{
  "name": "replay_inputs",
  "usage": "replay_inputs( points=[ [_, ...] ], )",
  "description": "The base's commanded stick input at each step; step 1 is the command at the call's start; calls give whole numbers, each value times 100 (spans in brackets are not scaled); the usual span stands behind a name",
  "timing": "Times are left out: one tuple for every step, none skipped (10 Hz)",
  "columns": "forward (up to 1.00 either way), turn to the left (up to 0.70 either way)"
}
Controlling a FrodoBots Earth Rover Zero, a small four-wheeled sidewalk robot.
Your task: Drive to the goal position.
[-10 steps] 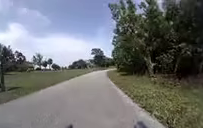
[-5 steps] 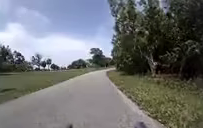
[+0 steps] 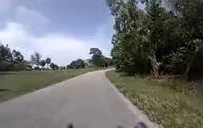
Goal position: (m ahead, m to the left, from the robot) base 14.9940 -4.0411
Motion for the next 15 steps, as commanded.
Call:
replay_inputs(
  points=[
    [70, 4],
    [70, 0],
    [70, 0],
    [70, 0],
    [70, 0],
    [70, 0],
    [70, 0],
    [70, 0],
    [70, 0],
    [70, 0],
    [70, 7],
    [70, 14],
    [70, 14],
    [70, 14],
    [70, 14]
  ],
)
